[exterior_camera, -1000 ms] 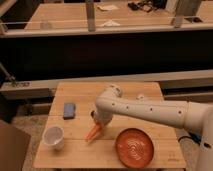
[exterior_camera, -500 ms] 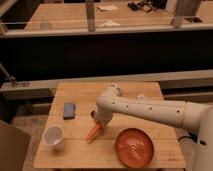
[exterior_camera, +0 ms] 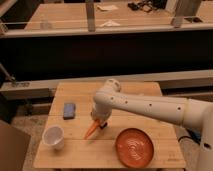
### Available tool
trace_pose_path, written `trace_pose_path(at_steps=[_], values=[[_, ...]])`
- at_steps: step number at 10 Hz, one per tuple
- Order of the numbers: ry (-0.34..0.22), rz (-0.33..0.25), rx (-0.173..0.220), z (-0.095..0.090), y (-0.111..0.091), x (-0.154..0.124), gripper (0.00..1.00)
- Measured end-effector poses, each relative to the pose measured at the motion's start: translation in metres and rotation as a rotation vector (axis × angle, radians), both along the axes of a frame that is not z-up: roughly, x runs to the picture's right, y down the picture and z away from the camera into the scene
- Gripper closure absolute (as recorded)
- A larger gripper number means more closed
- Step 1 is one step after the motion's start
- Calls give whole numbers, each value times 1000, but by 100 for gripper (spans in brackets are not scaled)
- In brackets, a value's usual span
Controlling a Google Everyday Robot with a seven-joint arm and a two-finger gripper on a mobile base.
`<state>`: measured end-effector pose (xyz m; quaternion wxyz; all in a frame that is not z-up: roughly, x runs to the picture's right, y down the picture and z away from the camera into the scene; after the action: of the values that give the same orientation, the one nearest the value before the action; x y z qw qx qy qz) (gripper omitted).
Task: Place the pepper in the ceramic cup
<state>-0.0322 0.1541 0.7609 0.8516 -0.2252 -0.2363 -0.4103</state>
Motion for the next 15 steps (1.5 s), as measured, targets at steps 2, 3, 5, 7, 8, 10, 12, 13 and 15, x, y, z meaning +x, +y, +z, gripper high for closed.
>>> trace_pose_path(at_steps=[2, 3, 5, 7, 8, 10, 12, 13, 15], values=[[-2, -9, 0, 5, 2, -2, 96], [-5, -12, -3, 13, 8, -3, 94], [-6, -22, -1, 22, 16, -6, 99], [-9, -34, 1, 18, 14, -12, 99], [-10, -39, -2, 9, 3, -14, 99], [-21, -48, -2, -4, -10, -19, 99], [-15, -55, 0, -6, -13, -11, 99], [-19, -60, 0, -2, -11, -12, 99], [-26, -75, 5, 12, 1, -19, 99]])
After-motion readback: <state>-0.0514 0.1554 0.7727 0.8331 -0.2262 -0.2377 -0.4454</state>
